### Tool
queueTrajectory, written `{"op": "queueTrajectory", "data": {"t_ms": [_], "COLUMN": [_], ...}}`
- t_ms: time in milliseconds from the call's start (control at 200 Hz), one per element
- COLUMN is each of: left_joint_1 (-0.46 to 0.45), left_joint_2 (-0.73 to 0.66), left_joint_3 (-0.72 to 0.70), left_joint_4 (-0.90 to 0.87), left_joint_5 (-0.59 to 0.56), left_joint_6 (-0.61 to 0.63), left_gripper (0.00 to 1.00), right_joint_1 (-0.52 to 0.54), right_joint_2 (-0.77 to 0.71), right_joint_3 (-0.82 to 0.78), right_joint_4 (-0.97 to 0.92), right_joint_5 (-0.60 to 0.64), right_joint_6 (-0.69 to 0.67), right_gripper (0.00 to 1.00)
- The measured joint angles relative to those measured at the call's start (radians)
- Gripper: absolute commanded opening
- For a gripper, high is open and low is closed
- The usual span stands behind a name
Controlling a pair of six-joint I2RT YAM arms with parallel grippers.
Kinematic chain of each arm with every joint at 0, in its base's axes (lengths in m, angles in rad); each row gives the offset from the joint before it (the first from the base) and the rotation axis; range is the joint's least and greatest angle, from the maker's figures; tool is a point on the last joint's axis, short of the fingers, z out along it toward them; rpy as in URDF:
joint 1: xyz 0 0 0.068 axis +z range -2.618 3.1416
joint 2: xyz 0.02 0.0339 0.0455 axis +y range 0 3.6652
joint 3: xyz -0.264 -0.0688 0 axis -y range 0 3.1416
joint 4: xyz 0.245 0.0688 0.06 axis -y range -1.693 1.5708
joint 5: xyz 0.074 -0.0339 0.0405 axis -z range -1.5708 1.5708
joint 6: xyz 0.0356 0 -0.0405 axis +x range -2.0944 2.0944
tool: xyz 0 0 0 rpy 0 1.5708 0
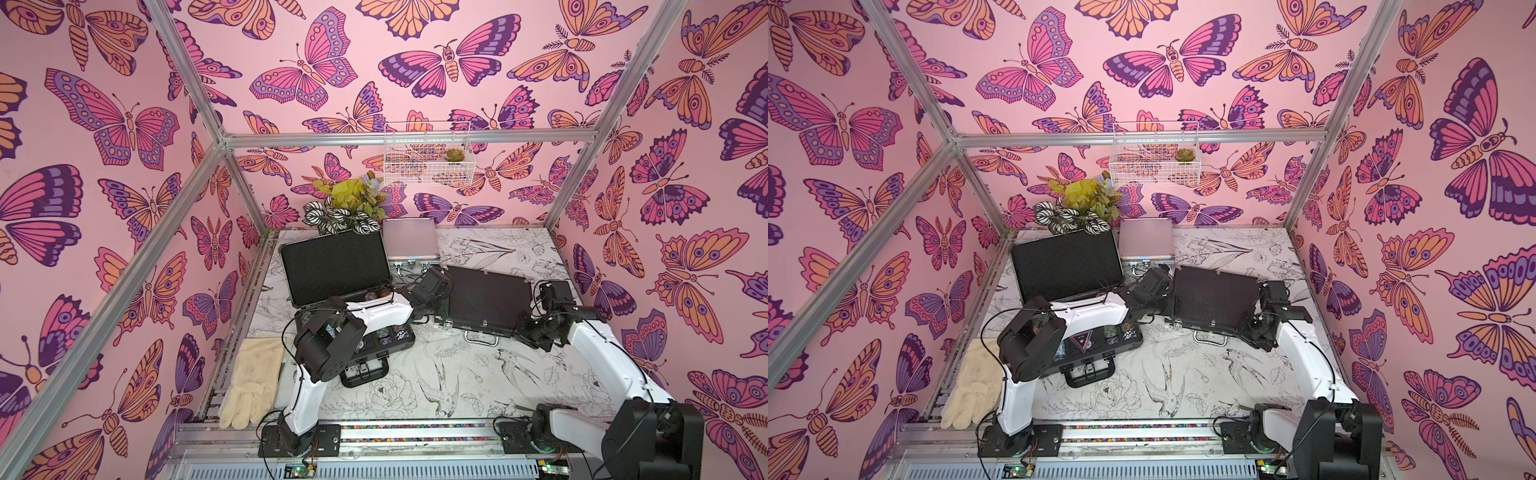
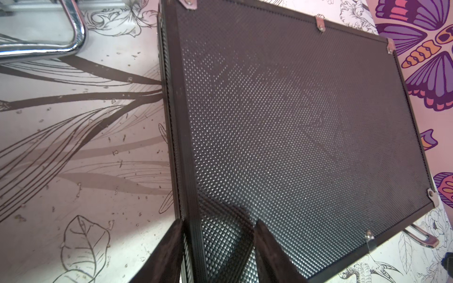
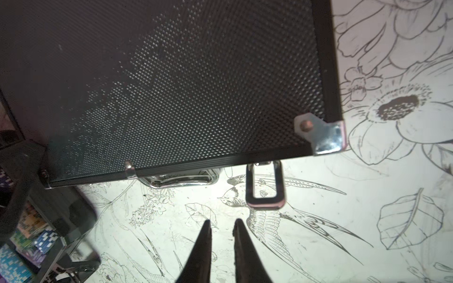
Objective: Close the poker set cases
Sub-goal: Fasten the fastener on the poker set case.
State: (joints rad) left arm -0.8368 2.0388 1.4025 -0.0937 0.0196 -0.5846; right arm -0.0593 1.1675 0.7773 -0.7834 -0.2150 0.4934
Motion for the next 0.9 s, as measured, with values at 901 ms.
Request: {"op": "queueTrajectory", "data": {"t_ms": [901], "left_joint_1": [0.006], "left_joint_2": [0.007], "left_joint_3": [0.000], "left_joint_4": [0.019], "left_joint_5": [0.007], "left_joint_6": [-0.016], "left_gripper": [0.45], "right_joint_1": [0.000], "right_joint_2": [0.010], "right_joint_3": [0.062], "right_joint_4": [0.008], "right_joint_5": [0.087], "right_joint_6": [-0.016], "right_gripper": [0.14]}}
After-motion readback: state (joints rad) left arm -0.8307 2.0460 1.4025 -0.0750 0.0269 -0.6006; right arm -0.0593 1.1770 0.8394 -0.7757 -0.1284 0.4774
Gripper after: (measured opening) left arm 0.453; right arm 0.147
